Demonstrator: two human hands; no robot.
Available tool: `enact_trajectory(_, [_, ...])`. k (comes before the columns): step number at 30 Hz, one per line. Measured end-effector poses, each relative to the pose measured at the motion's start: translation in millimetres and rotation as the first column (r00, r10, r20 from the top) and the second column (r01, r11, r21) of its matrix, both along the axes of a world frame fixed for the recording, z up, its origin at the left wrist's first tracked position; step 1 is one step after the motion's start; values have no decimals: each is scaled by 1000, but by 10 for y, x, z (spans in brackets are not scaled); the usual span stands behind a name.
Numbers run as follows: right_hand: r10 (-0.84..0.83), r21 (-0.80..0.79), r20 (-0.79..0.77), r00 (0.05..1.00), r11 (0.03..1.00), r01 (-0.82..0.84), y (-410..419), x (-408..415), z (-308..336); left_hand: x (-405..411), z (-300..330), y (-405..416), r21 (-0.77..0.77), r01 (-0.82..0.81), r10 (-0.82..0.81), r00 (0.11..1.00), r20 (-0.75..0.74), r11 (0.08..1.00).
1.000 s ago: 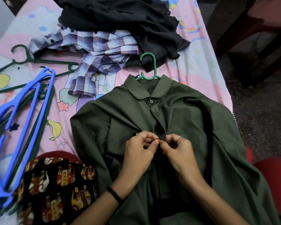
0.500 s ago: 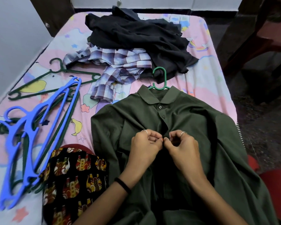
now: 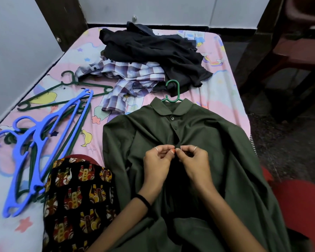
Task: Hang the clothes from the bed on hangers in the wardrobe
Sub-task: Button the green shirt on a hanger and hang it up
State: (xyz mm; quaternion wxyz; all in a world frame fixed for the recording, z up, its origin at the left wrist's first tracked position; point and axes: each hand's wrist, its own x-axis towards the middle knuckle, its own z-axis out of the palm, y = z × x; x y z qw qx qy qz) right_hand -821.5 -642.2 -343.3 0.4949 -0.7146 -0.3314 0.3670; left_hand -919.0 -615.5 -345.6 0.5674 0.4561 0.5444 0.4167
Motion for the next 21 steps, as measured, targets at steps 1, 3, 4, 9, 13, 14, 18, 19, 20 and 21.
enact_trajectory(1, [-8,13,-26,1000,1000,8,-21,-3,3,11,-6,-14,-2,-2,2,1000,5,1000])
enact_trajectory(3, [-9,38,-75,997,999,12,-62,-21,17,21,-22,-33,-1,-10,10,1000,2,1000])
enact_trajectory(4, [-8,45,-89,996,999,12,-79,-30,15,22,-29,-38,3,-19,19,1000,-3,1000])
enact_trajectory(9, [29,61,-95,995,998,-23,-129,-79,-19,18,-40,-44,13,-63,63,997,-34,998])
enact_trajectory(13, [40,73,-93,995,997,-33,-123,-51,-34,4,-37,-50,31,-65,67,996,-62,997])
enact_trajectory(14, [49,73,-89,995,996,-42,-117,-43,-33,1,-31,-51,25,-61,62,997,-55,998])
enact_trajectory(18, [67,63,-123,990,996,-60,-83,-34,-61,-19,-33,-30,11,-33,33,998,-54,999])
enact_trajectory(19, [67,60,-115,991,996,-60,-78,-38,-72,-24,-39,-24,13,-26,26,997,-70,1000])
enact_trajectory(20, [67,60,-94,993,996,-61,-71,-41,-82,-29,-40,-21,15,-21,22,996,-84,1000])
enact_trajectory(21, [67,62,-65,996,996,-62,-65,-44,-88,-30,-44,-16,16,-19,20,995,-94,1000])
